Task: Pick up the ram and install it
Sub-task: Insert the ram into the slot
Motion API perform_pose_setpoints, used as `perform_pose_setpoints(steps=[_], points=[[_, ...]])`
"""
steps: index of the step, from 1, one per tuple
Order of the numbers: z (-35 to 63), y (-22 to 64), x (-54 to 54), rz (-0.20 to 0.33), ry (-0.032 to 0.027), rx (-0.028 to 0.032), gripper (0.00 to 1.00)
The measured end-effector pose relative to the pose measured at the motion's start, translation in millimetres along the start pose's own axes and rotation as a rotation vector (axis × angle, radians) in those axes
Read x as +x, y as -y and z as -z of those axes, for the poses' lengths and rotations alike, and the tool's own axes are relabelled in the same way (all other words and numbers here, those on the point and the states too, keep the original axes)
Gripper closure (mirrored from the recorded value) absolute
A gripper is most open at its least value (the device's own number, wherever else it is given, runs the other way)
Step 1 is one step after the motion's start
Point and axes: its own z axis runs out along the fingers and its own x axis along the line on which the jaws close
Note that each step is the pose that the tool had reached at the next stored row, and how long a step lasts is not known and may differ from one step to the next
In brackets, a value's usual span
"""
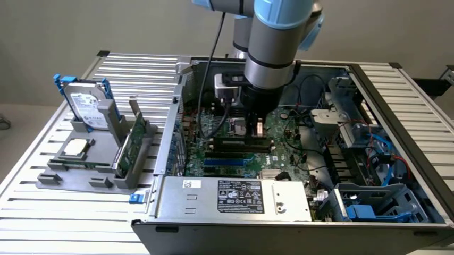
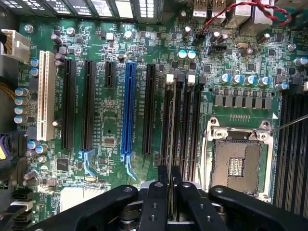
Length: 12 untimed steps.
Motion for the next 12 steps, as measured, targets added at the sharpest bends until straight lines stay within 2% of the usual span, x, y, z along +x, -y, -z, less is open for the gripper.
perform_pose_setpoints(steps=[12], points=[[-2.6,0.7,2.1,0.000,0.0001,-0.0005,0.86]])
